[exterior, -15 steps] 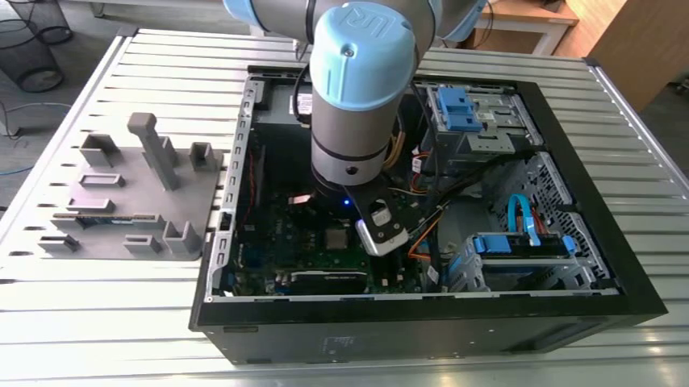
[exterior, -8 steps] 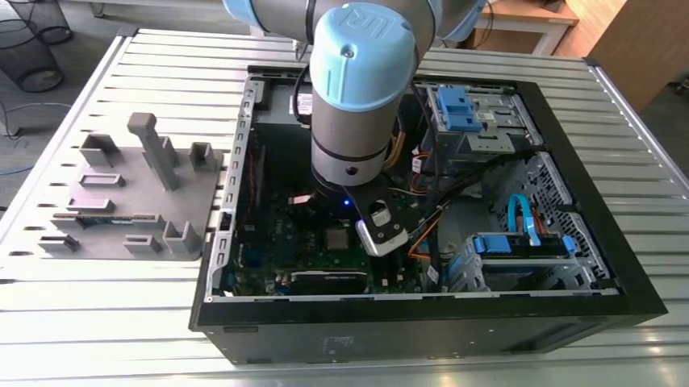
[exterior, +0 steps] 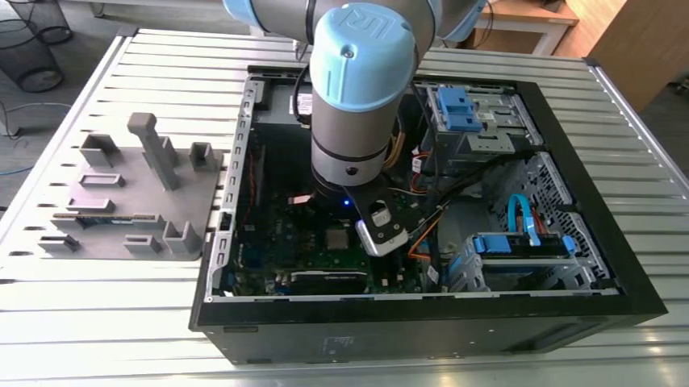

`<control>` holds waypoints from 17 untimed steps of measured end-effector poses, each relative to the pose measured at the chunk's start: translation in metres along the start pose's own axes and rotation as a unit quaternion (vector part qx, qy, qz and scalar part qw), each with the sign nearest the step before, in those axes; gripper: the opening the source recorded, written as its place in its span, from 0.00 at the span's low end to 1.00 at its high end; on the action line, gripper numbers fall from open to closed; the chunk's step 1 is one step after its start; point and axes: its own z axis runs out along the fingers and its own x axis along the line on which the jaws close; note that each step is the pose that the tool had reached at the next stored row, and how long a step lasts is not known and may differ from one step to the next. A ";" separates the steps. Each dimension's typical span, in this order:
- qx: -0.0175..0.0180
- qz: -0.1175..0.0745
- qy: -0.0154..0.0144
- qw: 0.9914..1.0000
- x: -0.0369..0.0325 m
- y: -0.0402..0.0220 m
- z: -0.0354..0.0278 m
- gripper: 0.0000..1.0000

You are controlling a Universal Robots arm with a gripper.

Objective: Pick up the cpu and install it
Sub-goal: 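Place the cpu into insertion slot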

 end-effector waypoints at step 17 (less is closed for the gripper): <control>0.000 0.000 0.000 1.000 -0.0001 0.0001 -0.0042 0.52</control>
